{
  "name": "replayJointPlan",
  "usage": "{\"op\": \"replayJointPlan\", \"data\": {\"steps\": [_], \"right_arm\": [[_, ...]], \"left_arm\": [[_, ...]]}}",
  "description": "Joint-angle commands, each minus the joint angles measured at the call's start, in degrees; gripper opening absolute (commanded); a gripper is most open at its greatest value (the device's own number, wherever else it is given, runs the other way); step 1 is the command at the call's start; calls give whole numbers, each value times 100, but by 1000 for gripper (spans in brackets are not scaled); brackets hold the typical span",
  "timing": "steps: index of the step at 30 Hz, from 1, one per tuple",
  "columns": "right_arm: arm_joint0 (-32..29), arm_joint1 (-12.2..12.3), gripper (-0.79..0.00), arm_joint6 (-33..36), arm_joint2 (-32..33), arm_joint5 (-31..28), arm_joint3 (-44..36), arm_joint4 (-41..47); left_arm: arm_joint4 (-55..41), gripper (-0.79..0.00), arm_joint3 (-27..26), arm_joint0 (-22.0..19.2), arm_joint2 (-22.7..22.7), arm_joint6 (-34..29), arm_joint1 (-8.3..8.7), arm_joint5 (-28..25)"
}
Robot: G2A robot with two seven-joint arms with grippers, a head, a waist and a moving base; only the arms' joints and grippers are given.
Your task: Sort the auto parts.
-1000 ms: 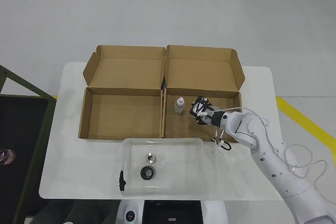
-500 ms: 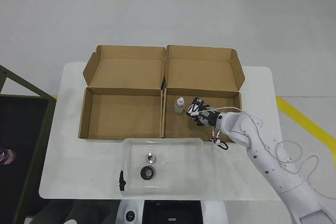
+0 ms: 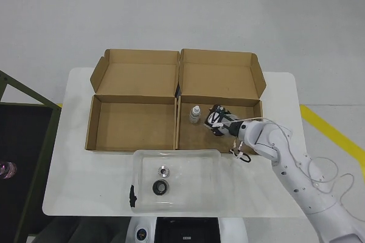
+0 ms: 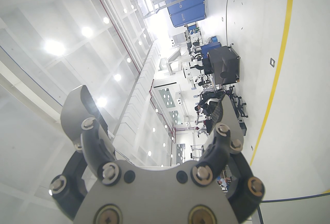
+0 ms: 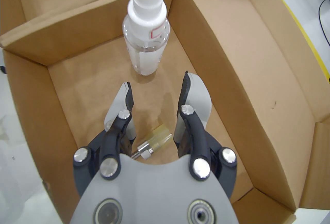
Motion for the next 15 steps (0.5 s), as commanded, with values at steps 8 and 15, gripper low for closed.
{"op": "replayJointPlan", "data": {"steps": [8, 15], "right_arm": [[-709, 166, -428, -168, 650, -416, -998, 292], [-1184, 242, -428, -261, 870, -660, -1721, 359]], "left_arm": [[0, 0, 0, 0, 0, 0, 0, 0], [0, 0, 0, 0, 0, 0, 0, 0]]}}
